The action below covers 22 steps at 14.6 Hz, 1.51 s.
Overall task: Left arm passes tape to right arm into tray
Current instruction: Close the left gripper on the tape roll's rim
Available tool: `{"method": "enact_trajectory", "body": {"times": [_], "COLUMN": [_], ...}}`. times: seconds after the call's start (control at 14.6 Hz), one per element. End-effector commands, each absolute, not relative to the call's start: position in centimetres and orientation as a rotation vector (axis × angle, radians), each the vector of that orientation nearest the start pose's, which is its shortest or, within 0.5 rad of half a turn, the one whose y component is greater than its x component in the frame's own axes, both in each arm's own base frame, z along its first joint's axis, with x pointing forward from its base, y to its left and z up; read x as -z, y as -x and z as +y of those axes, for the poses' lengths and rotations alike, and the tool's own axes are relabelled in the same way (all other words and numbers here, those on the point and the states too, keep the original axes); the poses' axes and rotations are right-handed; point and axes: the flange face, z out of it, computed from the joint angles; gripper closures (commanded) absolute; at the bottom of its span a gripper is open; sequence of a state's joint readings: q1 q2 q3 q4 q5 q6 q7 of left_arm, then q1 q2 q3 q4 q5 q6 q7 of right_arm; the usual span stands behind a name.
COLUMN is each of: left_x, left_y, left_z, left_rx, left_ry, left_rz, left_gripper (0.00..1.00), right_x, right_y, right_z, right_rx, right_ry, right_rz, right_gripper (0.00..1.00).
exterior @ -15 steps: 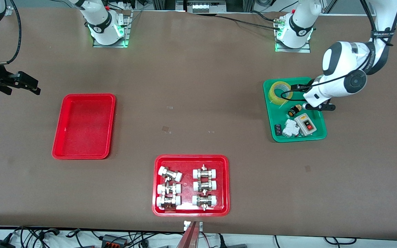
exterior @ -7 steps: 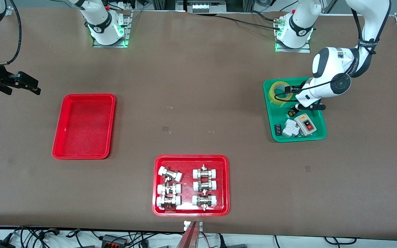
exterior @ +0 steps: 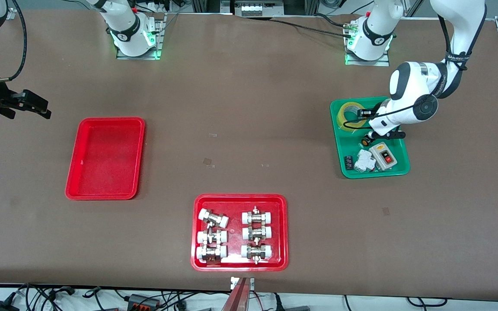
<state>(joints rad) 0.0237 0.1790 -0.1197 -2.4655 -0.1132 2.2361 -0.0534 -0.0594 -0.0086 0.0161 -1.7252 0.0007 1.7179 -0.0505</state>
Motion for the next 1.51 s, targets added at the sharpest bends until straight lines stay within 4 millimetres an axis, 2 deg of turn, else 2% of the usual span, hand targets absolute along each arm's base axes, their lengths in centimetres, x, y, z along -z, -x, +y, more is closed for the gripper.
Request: {"method": "enact_trajectory", "body": {"times": [0.0,0.41,0.75,0.89,1.1,1.37,1.44], "left_x": [-19.8,-20.1,-21.1,-23.1,-27.3,-34.6,-36.4], "left_y": [-42.9,-43.1,-43.5,-44.7,-47.9,-52.4,-53.1], "left_z": [-4.9,-5.1,-5.4,-5.8,-6.2,-7.6,-9.2], "left_rx": [-0.652,-0.651,-0.63,-0.636,-0.684,-0.709,-0.724], "left_ry": [3.152,3.154,3.162,3.167,3.17,3.178,3.174], "left_rz": [-0.086,-0.082,-0.064,-0.034,-0.01,0.06,0.113], "left_gripper": [0.6,0.89,0.98,1.0,1.0,1.0,1.0], "right_x": [-57.3,-57.1,-57.1,-57.0,-57.1,-56.4,-56.4], "right_y": [-55.9,-55.8,-55.7,-55.6,-55.6,-55.8,-55.8], "right_z": [-2.6,-2.7,-2.5,-2.5,-2.2,-1.6,-1.4], "right_rx": [0.002,-0.007,-0.031,-0.05,-0.05,-0.073,-0.077], "right_ry": [3.14,3.141,3.139,3.138,3.133,3.12,3.119], "right_rz": [-0.026,-0.027,-0.031,-0.029,-0.032,-0.076,-0.109], "right_gripper": [0.0,0.0,0.0,0.0,0.0,0.0,0.0]}}
